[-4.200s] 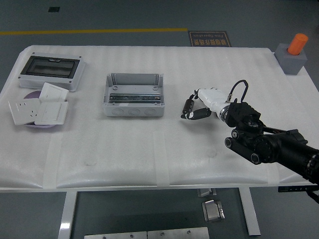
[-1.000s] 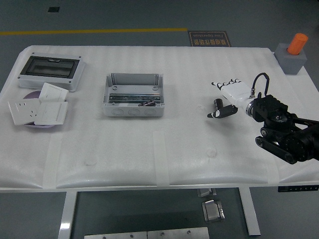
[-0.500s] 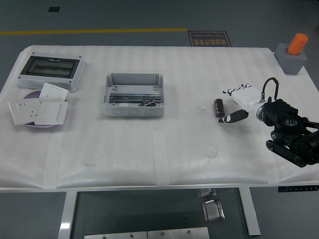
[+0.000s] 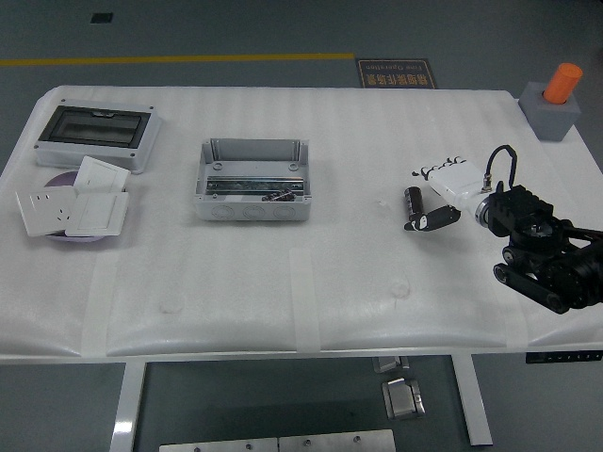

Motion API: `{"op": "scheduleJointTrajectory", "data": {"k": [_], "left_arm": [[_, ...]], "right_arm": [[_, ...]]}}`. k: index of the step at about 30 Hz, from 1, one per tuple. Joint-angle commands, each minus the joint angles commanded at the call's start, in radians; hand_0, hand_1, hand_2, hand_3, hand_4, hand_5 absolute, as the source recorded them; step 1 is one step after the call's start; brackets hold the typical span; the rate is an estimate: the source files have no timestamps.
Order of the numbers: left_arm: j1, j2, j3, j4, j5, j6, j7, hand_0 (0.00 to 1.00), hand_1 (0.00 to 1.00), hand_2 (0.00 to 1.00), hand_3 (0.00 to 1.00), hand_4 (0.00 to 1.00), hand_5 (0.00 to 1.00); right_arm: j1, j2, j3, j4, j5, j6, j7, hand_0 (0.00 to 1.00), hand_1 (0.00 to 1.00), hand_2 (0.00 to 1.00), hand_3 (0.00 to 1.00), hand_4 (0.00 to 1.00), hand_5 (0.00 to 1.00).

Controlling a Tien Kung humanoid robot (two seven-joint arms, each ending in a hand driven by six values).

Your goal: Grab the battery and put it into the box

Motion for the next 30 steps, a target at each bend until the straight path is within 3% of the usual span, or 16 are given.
{"op": "scheduleJointTrajectory", "data": {"k": [6, 7, 18, 19, 30], "left_arm": [[-0.001, 0.001, -0.002, 0.000, 0.001, 0.000, 0.000, 0.592, 0.617, 0.504, 0.623, 0.522, 0.462], [-0.001, 0.001, -0.003, 0.000, 0.003, 0.000, 0.000, 0.592, 0.616, 0.504, 0.623, 0.524, 0.465], [-0.005, 0.001, -0.002, -0.001, 0.010, 0.001, -0.001, 0.592, 0.616, 0.505, 0.625, 0.528, 0.470], [-0.005, 0.001, -0.002, -0.001, 0.013, 0.001, -0.001, 0.592, 0.616, 0.505, 0.626, 0.532, 0.475], [-0.009, 0.000, 0.005, -0.004, 0.033, 0.005, -0.006, 0.592, 0.616, 0.506, 0.627, 0.539, 0.486]], "right_arm": [[-0.006, 0.004, -0.016, -0.004, -0.001, -0.005, 0.003, 0.952, 0.837, 0.811, 0.903, 0.979, 0.623], [-0.006, 0.005, -0.018, -0.005, -0.001, -0.006, 0.004, 0.942, 0.829, 0.801, 0.876, 0.829, 0.521], [-0.001, 0.006, -0.024, -0.006, -0.013, -0.013, 0.006, 0.942, 0.822, 0.791, 0.850, 0.777, 0.477], [0.000, 0.006, -0.024, -0.006, -0.014, -0.014, 0.006, 0.934, 0.816, 0.784, 0.833, 0.715, 0.444], [0.005, 0.010, -0.024, -0.010, -0.007, -0.020, 0.009, 0.933, 0.812, 0.777, 0.819, 0.678, 0.451]]}}
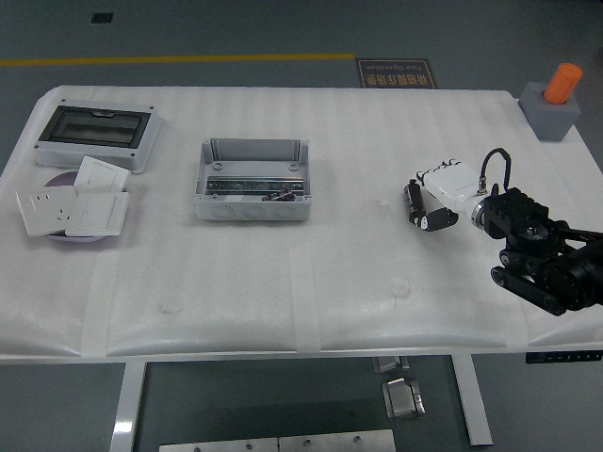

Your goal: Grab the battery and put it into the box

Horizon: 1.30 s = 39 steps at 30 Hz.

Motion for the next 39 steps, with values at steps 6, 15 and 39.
{"op": "scheduleJointTrajectory", "data": {"k": [6, 15, 39], "left_arm": [[-0.001, -0.001, 0.004, 0.000, 0.003, 0.004, -0.005, 0.592, 0.615, 0.505, 0.628, 0.540, 0.487], [0.000, -0.002, 0.004, 0.000, 0.007, 0.009, -0.010, 0.592, 0.616, 0.506, 0.629, 0.549, 0.496], [0.005, 0.002, -0.031, 0.003, 0.047, 0.002, 0.003, 0.593, 0.616, 0.535, 0.633, 0.552, 0.504]], "right_arm": [[0.000, 0.001, -0.001, 0.003, 0.002, -0.005, 0.001, 0.929, 0.812, 0.779, 0.810, 0.650, 0.450], [-0.009, -0.024, 0.081, 0.070, -0.026, -0.026, -0.005, 0.925, 0.806, 0.777, 0.797, 0.625, 0.456], [-0.079, 0.240, 0.385, 0.194, -0.068, -0.076, -0.028, 0.902, 0.791, 0.718, 0.675, 0.552, 0.492]]}}
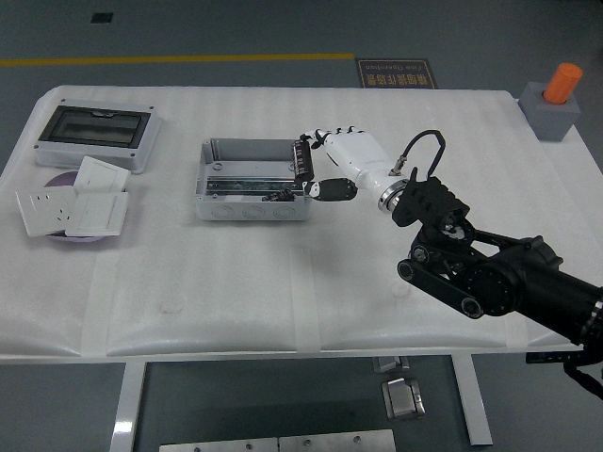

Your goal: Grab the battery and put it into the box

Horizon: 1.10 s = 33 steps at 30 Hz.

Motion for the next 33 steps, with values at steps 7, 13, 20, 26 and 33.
{"op": "scheduleJointTrajectory", "data": {"k": [7, 13, 20, 26, 33], "left_arm": [[-0.001, 0.001, -0.003, 0.000, -0.001, -0.003, 0.004, 0.593, 0.617, 0.540, 0.633, 0.554, 0.503], [-0.003, 0.002, -0.012, 0.001, 0.002, -0.005, 0.006, 0.593, 0.616, 0.535, 0.633, 0.556, 0.504], [-0.002, 0.002, -0.028, 0.004, 0.020, -0.009, 0.014, 0.593, 0.617, 0.530, 0.632, 0.557, 0.504], [-0.005, 0.002, -0.027, 0.004, 0.020, -0.009, 0.014, 0.593, 0.616, 0.527, 0.632, 0.558, 0.506], [-0.006, 0.001, -0.027, 0.004, 0.020, -0.010, 0.015, 0.593, 0.616, 0.520, 0.632, 0.559, 0.509]], "right_arm": [[0.022, 0.062, -0.002, -0.054, 0.024, 0.000, -0.001, 0.896, 0.790, 0.711, 0.666, 0.543, 0.495], [0.041, 0.087, -0.001, -0.093, 0.021, 0.025, -0.005, 0.892, 0.788, 0.718, 0.670, 0.555, 0.512], [0.054, 0.096, -0.010, -0.116, 0.011, 0.038, -0.011, 0.978, 0.887, 0.870, 0.935, 0.895, 0.637], [0.062, 0.099, -0.018, -0.131, 0.010, 0.047, -0.017, 0.998, 0.970, 0.967, 0.998, 0.998, 0.699], [0.063, 0.088, -0.014, -0.125, 0.025, 0.048, -0.019, 0.998, 0.990, 0.985, 0.998, 0.998, 0.720]]}}
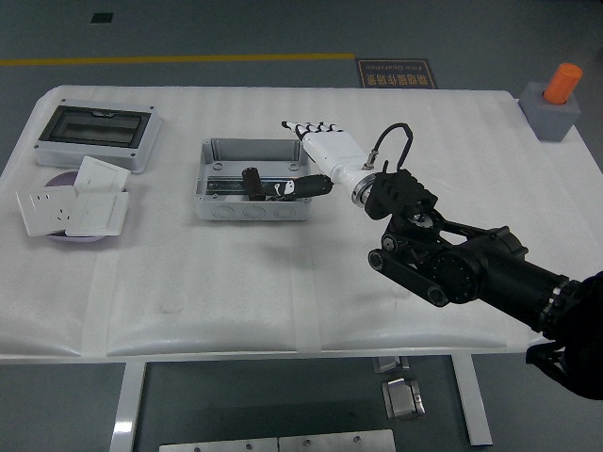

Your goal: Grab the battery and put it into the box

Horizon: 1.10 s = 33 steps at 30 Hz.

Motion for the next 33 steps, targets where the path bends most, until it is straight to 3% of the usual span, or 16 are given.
{"op": "scheduleJointTrajectory", "data": {"k": [4, 18, 24, 33], "left_arm": [[0.004, -0.003, 0.004, 0.001, -0.006, 0.001, -0.001, 0.593, 0.616, 0.517, 0.631, 0.558, 0.508], [0.048, -0.007, 0.002, 0.013, -0.025, 0.008, 0.000, 0.592, 0.617, 0.516, 0.630, 0.556, 0.508], [0.058, -0.001, 0.015, 0.013, -0.038, 0.010, -0.004, 0.592, 0.617, 0.513, 0.628, 0.550, 0.501], [0.055, 0.009, 0.032, 0.013, -0.052, 0.015, -0.013, 0.592, 0.616, 0.513, 0.627, 0.543, 0.494]], "right_arm": [[-0.018, -0.047, 0.038, 0.049, 0.005, 0.001, -0.004, 0.998, 0.995, 0.990, 0.998, 0.998, 0.733], [-0.168, -0.311, 0.259, 0.298, -0.062, 0.003, -0.011, 0.998, 0.978, 0.957, 0.998, 0.998, 0.754], [-0.239, -0.367, 0.366, 0.336, -0.067, 0.007, -0.008, 0.998, 0.960, 0.931, 0.998, 0.998, 0.746], [-0.349, -0.417, 0.526, 0.385, -0.111, 0.004, -0.003, 0.998, 0.935, 0.900, 0.968, 0.998, 0.742]]}}
